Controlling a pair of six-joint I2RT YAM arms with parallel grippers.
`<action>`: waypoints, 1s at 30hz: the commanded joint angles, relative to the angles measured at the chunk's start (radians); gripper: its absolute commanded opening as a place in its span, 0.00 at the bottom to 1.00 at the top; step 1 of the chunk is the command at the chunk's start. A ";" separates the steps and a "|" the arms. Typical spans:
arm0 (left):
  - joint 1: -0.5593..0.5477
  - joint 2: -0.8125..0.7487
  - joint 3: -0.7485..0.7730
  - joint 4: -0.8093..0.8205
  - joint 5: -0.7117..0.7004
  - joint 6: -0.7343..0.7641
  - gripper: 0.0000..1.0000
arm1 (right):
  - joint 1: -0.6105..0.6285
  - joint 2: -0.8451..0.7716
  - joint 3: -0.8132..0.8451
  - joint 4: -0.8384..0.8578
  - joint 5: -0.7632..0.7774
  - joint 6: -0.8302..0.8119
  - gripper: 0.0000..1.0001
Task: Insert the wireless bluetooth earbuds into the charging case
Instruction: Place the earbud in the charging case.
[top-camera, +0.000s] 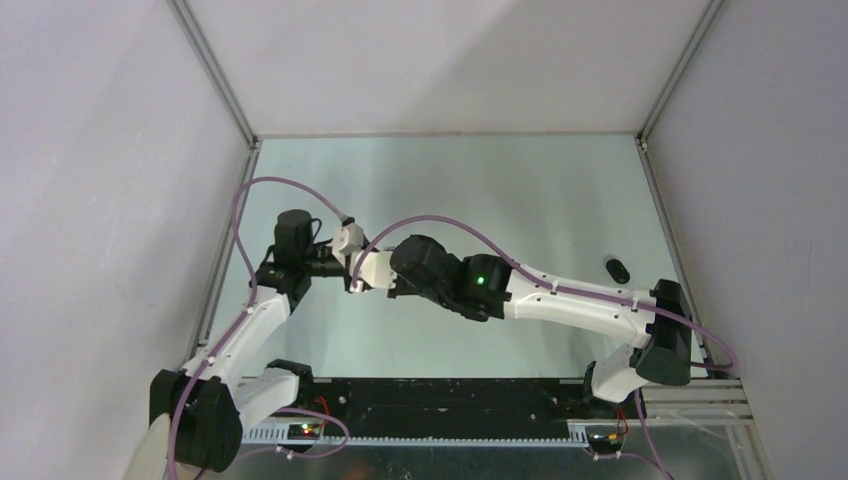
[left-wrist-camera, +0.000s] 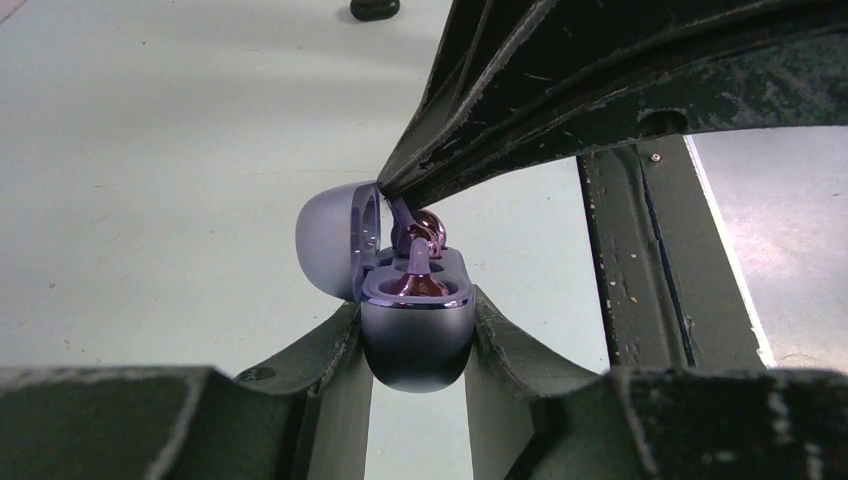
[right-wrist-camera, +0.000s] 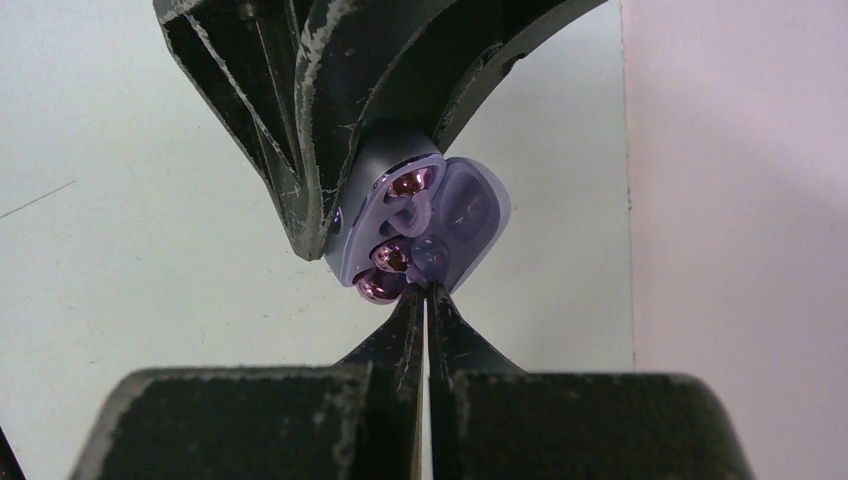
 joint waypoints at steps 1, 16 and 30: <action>-0.006 -0.032 0.009 0.035 0.030 0.004 0.00 | -0.013 0.008 0.036 0.004 0.017 0.035 0.00; -0.006 -0.031 0.011 0.040 0.023 0.003 0.00 | 0.001 0.012 0.050 -0.026 -0.089 0.083 0.00; -0.007 -0.043 0.004 0.041 0.020 0.002 0.00 | -0.020 0.027 0.132 -0.115 -0.209 0.124 0.37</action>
